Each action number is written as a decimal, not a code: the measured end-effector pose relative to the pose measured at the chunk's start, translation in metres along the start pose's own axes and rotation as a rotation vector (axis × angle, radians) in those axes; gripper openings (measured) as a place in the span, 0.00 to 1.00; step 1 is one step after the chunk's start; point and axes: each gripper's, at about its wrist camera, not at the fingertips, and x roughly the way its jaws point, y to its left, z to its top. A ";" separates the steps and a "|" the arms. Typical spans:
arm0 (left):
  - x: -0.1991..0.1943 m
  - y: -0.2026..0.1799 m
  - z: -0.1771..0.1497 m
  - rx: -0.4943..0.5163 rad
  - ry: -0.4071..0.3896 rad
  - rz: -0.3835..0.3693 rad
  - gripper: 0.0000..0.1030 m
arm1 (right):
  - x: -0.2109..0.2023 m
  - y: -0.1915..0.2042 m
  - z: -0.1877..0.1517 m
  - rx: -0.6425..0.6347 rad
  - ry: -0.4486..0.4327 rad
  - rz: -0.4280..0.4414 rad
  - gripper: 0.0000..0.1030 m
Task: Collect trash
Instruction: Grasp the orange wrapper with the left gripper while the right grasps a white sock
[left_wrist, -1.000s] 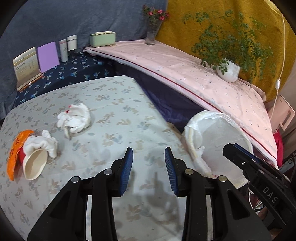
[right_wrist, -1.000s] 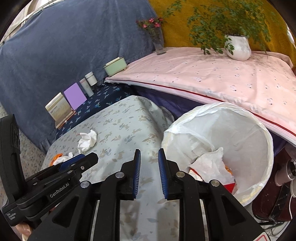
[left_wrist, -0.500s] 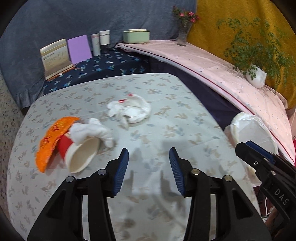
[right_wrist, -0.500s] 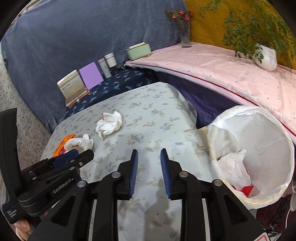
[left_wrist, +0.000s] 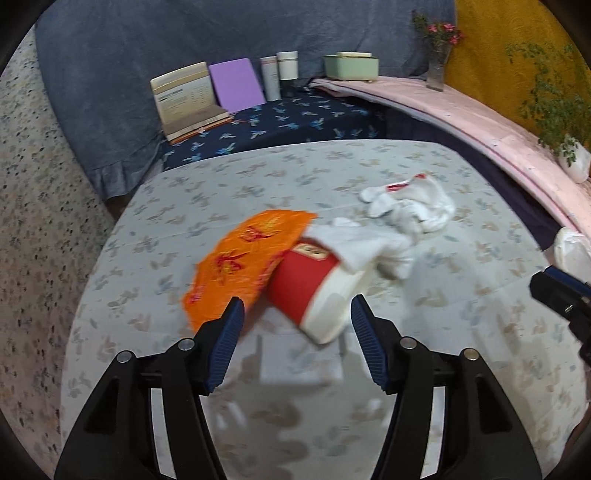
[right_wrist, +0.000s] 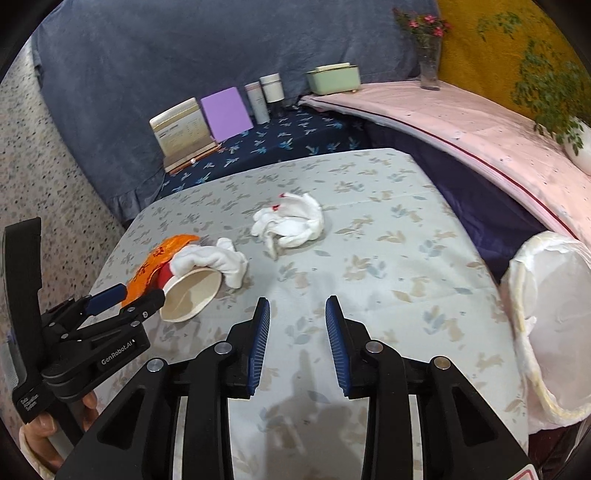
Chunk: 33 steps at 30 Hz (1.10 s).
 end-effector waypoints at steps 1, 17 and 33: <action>0.003 0.006 -0.001 0.003 0.005 0.010 0.55 | 0.003 0.003 0.001 -0.006 0.004 0.004 0.30; 0.048 0.057 -0.009 -0.045 0.077 -0.012 0.64 | 0.049 0.068 0.021 -0.093 0.037 0.087 0.43; 0.064 0.061 0.001 -0.073 0.099 -0.111 0.47 | 0.109 0.095 0.034 -0.144 0.106 0.082 0.51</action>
